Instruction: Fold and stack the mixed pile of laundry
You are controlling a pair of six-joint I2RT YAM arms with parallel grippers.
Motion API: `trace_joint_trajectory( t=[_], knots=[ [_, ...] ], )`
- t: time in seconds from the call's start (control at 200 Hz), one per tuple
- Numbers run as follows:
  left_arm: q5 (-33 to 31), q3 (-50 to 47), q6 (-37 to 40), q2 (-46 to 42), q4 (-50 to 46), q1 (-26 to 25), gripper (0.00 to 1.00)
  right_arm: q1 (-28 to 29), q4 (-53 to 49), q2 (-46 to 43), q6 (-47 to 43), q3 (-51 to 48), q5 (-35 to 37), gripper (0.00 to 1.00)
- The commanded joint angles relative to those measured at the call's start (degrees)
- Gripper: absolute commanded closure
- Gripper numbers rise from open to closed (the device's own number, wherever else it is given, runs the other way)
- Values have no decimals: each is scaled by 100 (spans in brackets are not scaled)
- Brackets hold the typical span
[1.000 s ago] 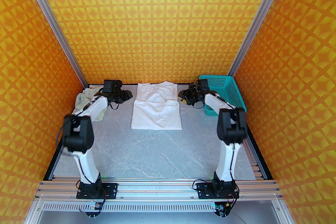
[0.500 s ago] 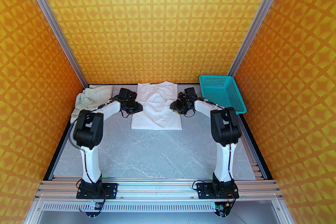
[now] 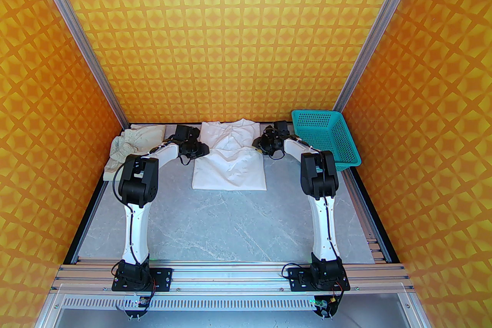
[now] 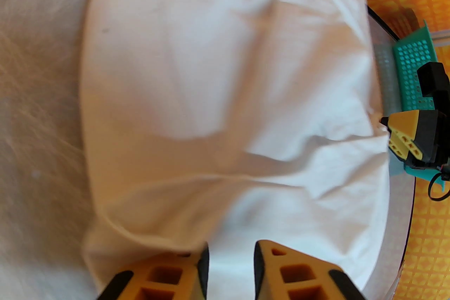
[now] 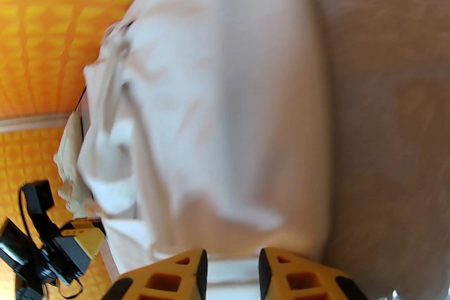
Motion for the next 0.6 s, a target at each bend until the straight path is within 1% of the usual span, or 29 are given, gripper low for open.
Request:
trace_joint_trajectory(
  t=[0.0,0.125,0.255,0.345,0.415,0.51,0.595],
  knots=[
    [215,47,-5,143,338,90,70,-51,-83,277,178,270,-75,70],
    [280,6,30,-85,343,117,67,-105,-304,-19,24,214,-66,67],
    [284,-339,54,-904,298,116,54,-135,-423,-962,-299,-409,178,61],
    [255,-788,76,-1682,211,116,48,-140,-492,-1700,-456,-1108,366,56],
    [165,-1413,53,-2277,63,118,45,-138,-492,-2297,-516,-1750,459,52],
    [-135,-1988,144,-2912,-513,111,42,-140,-606,-2964,-668,-2628,497,49],
    [-366,-2450,217,-3340,-1013,117,38,-141,-953,-3394,-920,-3215,583,46]
  ],
)
